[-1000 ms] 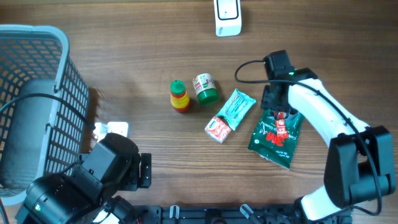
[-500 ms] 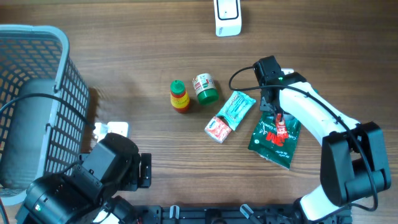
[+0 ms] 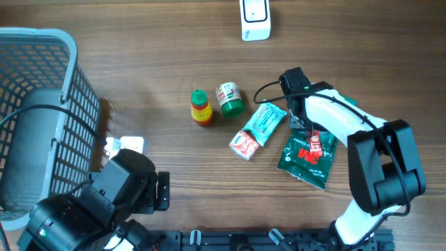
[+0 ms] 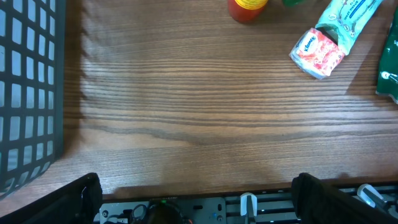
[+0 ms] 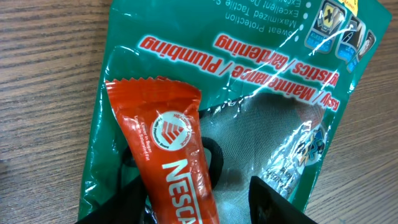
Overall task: Scan the item barcode
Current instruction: 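Lift the Nescafe stick with the right gripper toward the scanner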
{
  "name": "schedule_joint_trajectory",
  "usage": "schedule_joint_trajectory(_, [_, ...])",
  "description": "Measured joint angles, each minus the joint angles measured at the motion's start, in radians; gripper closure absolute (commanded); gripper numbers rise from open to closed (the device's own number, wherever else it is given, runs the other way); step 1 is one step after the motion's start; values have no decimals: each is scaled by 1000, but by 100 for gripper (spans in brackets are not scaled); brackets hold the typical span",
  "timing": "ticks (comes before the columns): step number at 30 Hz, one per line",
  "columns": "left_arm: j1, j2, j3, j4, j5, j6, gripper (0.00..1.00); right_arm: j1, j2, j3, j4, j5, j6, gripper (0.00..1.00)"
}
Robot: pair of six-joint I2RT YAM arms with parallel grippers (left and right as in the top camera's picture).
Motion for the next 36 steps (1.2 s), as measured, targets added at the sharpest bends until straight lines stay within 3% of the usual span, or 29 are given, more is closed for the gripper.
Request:
schedule_joint_trajectory(7, [0, 0, 0, 0, 0, 0, 0, 3, 4, 0, -19, -2, -4, 68])
schedule_joint_trajectory(9, [0, 0, 0, 0, 0, 0, 0, 3, 8, 0, -26, -3, -5, 82])
schedule_joint_trajectory(13, [0, 0, 0, 0, 0, 0, 0, 3, 14, 0, -34, -6, -8, 95])
schedule_joint_trajectory(19, [0, 0, 0, 0, 0, 0, 0, 0, 14, 9, -38, -49, -24, 96])
schedule_joint_trajectory(23, [0, 0, 0, 0, 0, 0, 0, -10, 14, 84, -52, -311, -86, 96])
schedule_joint_trajectory(27, [0, 0, 0, 0, 0, 0, 0, -49, -17, 139, -73, -739, -188, 95])
schedule_joint_trajectory(31, [0, 0, 0, 0, 0, 0, 0, -138, -61, 141, -113, -1184, -356, 95])
schedule_joint_trajectory(36, [0, 0, 0, 0, 0, 0, 0, -161, -61, 141, -135, -1540, -517, 96])
